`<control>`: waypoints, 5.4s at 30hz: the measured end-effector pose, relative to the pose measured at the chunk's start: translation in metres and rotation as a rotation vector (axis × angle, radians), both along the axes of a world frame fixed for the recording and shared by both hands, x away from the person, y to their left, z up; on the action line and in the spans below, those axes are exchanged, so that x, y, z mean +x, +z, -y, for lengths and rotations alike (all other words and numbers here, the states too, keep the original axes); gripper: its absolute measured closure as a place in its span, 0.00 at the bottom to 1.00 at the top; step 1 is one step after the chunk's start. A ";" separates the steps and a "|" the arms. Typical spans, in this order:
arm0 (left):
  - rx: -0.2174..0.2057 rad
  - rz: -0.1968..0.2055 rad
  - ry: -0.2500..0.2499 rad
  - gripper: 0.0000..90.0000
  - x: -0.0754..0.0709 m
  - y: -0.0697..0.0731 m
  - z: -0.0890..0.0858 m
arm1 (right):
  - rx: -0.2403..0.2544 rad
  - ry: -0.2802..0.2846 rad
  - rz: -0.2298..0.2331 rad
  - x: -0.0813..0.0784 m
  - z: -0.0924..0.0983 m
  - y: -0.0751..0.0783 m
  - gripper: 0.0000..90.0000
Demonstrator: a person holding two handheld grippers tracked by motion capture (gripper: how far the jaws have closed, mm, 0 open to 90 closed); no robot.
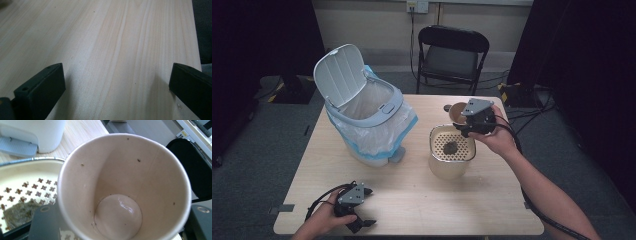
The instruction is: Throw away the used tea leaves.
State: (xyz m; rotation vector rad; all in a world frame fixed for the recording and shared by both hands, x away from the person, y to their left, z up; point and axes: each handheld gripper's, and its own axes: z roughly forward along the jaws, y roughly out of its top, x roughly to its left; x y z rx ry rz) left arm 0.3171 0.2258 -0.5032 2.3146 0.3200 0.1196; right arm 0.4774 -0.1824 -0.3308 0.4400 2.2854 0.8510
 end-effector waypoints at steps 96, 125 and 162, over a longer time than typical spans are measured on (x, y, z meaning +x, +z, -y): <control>0.015 -0.001 -0.006 0.00 0.000 0.001 0.000 | 0.199 0.073 -0.317 0.048 -0.075 0.081 0.32; 0.019 -0.011 -0.005 0.00 0.000 0.001 -0.001 | 0.188 0.142 -0.341 0.052 -0.119 0.122 0.32; 0.018 -0.010 -0.006 0.00 0.000 0.001 -0.001 | 0.196 0.282 -0.389 0.057 -0.218 0.117 0.31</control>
